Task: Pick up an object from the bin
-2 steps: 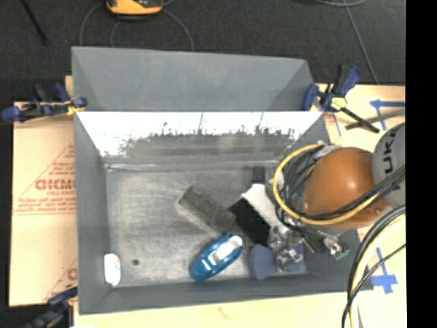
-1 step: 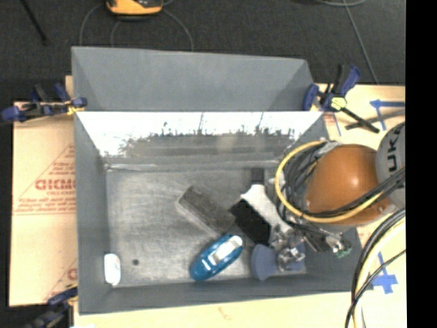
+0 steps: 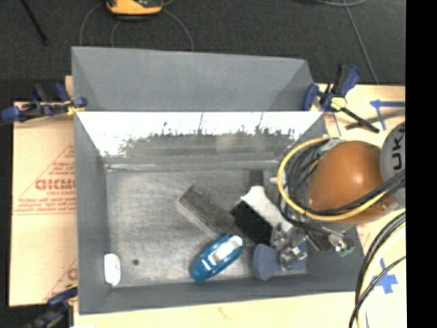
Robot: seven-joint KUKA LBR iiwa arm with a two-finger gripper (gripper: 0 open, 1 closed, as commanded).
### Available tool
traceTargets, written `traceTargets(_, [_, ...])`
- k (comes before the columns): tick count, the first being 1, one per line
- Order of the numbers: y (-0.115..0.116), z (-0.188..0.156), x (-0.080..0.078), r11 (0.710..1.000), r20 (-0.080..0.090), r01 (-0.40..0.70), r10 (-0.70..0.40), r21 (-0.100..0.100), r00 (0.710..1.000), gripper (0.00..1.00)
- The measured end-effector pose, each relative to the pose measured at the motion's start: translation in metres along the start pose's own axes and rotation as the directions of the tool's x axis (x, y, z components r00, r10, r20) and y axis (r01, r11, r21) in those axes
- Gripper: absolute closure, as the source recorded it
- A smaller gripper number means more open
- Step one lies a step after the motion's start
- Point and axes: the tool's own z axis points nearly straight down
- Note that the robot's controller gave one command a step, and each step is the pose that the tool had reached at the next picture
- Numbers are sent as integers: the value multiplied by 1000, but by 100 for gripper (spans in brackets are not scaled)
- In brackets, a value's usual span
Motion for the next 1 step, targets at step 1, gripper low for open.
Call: traceTargets(1, [0,-13,0,1000,1,-1,1,1,1000,100])
